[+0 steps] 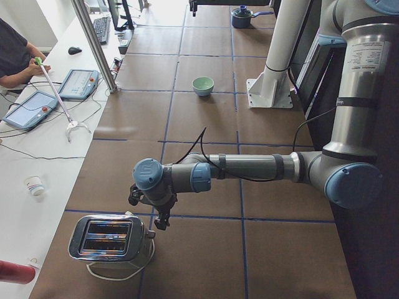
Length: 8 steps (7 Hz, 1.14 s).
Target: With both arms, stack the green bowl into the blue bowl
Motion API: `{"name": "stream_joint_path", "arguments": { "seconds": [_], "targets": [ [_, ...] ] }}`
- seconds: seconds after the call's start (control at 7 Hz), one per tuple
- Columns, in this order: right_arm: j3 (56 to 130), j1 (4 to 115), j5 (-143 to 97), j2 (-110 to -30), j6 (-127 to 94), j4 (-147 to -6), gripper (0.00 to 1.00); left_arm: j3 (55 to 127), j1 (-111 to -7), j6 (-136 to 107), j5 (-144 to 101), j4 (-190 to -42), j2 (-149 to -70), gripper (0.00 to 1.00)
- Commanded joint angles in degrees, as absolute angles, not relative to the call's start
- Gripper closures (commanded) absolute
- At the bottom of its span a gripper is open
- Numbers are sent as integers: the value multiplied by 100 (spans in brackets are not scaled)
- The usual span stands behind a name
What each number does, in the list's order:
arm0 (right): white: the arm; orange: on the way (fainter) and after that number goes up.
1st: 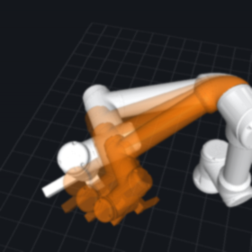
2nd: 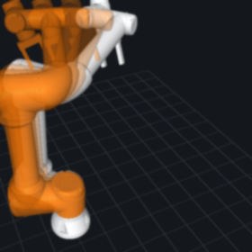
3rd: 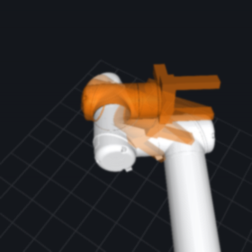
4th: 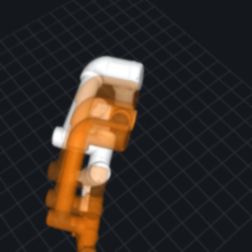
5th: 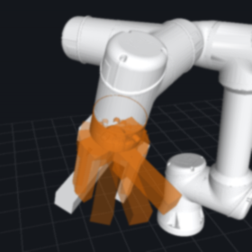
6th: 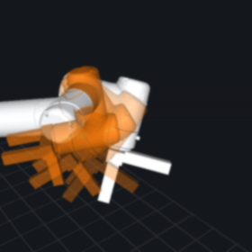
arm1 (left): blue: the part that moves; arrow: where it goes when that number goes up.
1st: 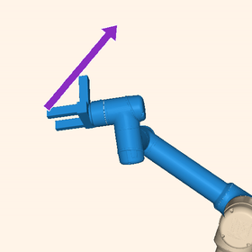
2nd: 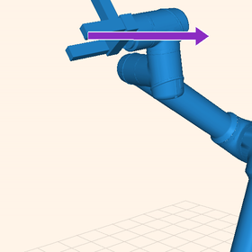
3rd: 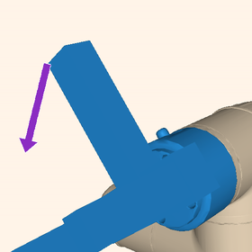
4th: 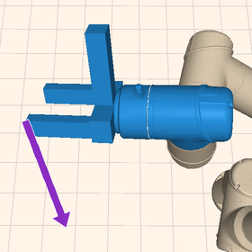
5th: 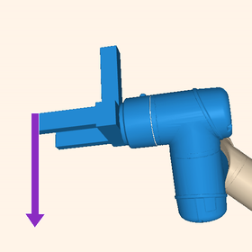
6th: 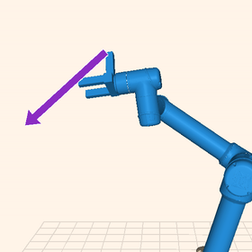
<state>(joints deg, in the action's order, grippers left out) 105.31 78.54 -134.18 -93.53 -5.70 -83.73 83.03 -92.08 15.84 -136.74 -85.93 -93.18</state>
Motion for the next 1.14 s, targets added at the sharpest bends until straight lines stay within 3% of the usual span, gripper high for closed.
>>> {"name": "stream_joint_path", "arguments": {
  "seconds": [0.0,0.57,1.0],
  "targets": [
    [10102,8093,-13385,-9360,-527,-8402,0,8332,-9228,1538,-13641,-8561,-9325,0],
    [9424,9050,-13509,-9589,599,-8446,0,8910,-9229,722,-13641,-8517,-9064,0],
    [9457,9412,-14023,-9616,703,-9038,0,8948,-9229,729,-13641,-8517,-9026,0]
  ]
}}
